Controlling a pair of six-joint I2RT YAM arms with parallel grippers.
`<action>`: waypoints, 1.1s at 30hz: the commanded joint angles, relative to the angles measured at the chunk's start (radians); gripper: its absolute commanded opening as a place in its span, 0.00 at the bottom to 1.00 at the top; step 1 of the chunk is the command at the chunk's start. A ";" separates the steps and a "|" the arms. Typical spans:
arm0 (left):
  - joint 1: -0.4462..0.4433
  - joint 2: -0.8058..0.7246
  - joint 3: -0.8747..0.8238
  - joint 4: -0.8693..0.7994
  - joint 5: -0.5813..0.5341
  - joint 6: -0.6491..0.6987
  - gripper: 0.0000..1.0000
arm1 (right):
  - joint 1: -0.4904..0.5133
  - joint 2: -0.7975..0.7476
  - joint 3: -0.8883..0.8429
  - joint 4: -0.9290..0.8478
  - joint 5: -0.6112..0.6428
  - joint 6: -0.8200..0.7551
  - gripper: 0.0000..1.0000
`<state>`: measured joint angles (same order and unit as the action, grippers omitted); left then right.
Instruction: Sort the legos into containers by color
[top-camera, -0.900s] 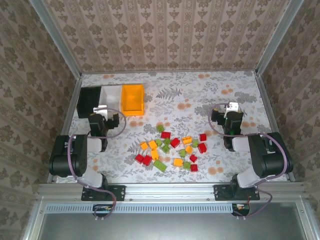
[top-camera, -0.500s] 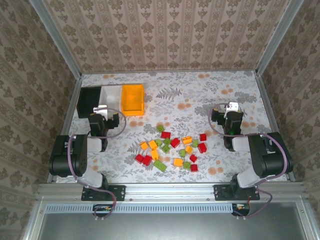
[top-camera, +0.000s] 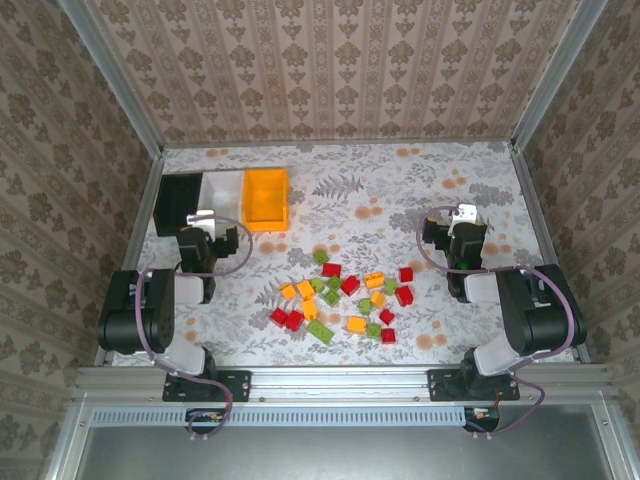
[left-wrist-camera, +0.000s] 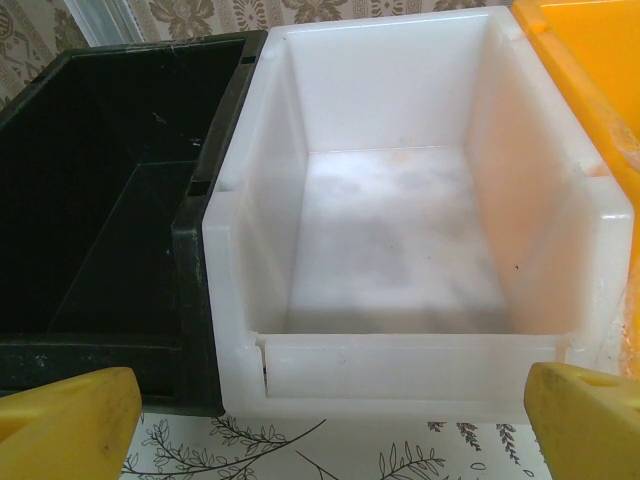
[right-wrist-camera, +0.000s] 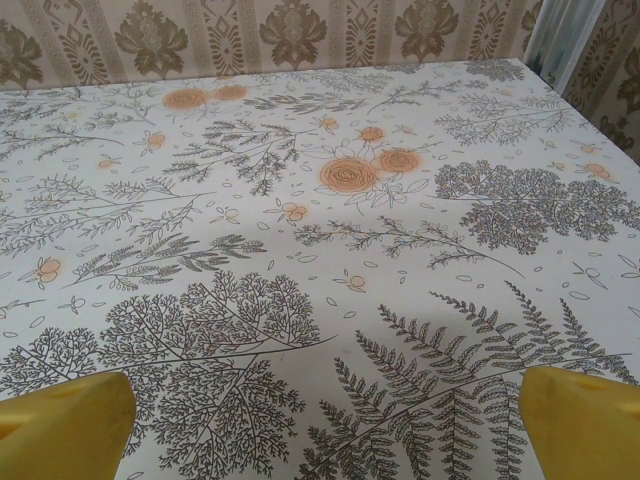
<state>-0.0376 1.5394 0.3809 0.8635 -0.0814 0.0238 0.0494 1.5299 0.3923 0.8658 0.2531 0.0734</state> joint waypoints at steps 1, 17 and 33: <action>0.009 0.000 0.019 0.007 0.013 0.021 1.00 | -0.002 0.001 -0.003 0.027 -0.018 -0.014 1.00; 0.010 -0.002 0.018 0.013 0.004 0.026 1.00 | -0.017 -0.005 -0.005 0.028 -0.050 -0.006 1.00; -0.011 -0.356 0.154 -0.269 -0.012 -0.295 1.00 | 0.125 -0.220 0.300 -0.712 0.183 0.230 1.00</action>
<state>-0.0582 1.1919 0.5163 0.5915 -0.0891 -0.0727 0.1741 1.3193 0.6174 0.3340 0.3672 0.1646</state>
